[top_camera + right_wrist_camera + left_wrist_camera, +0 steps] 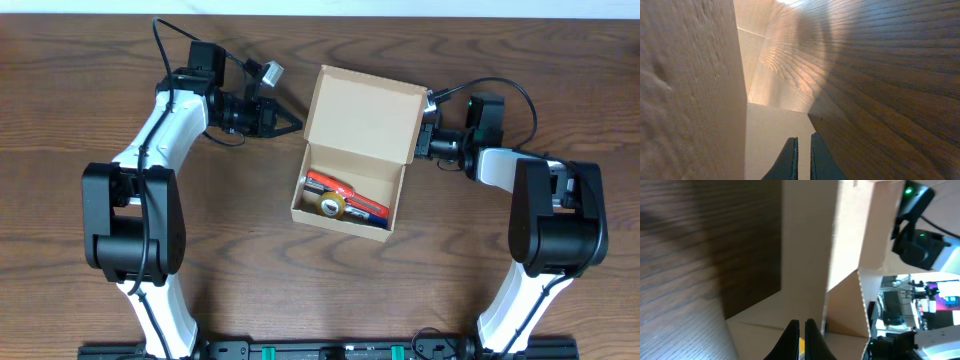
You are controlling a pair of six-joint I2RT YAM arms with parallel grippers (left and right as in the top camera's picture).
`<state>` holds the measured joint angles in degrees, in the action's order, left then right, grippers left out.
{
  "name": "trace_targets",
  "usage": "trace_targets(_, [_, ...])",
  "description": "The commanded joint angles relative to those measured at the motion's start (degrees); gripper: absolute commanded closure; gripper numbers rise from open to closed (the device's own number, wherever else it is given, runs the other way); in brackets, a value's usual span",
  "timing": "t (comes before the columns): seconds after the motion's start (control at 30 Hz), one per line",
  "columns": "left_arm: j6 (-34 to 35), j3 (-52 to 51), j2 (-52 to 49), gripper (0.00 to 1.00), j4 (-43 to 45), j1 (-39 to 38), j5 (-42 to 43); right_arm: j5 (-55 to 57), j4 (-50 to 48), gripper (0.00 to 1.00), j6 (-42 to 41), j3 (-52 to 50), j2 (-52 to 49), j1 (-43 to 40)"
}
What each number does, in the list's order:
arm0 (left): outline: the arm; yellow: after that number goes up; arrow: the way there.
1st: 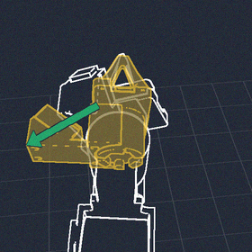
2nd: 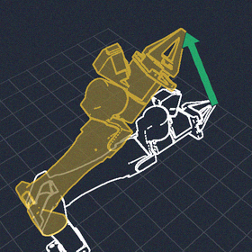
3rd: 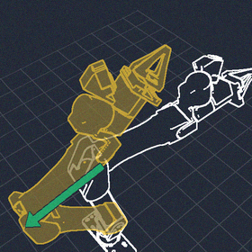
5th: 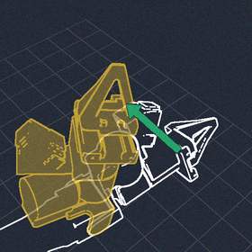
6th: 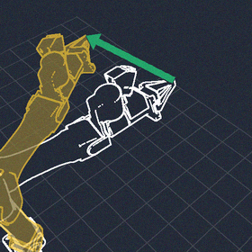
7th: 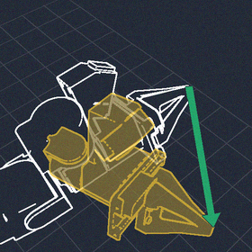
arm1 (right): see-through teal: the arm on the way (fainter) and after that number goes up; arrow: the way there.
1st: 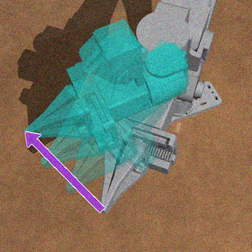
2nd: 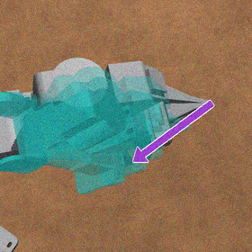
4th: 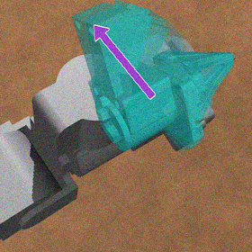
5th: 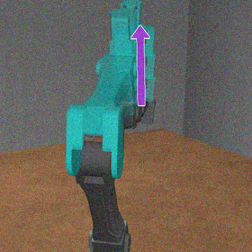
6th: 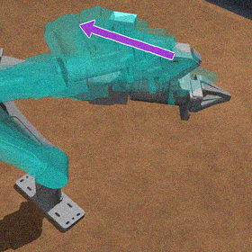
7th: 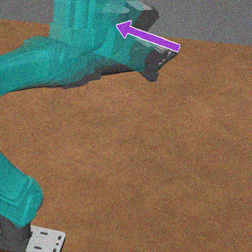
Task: Pack container
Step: 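Swing the lid over with the right gripper to close the box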
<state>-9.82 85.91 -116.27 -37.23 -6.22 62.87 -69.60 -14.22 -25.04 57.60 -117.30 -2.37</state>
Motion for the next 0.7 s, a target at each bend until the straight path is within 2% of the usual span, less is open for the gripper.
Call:
trace_targets(0.0, [-2.4, 0.5, 0.2, 0.94, -1.1, -0.1, -4.1, -4.3, -0.1, 0.98, 2.6, 1.4, -0.5, 0.6])
trace_targets(0.67, [-4.0, 0.5, 1.9, 0.94, -3.5, 2.1, -9.0, -12.4, -0.1, 0.99, 2.8, 6.1, -0.4, 2.9])
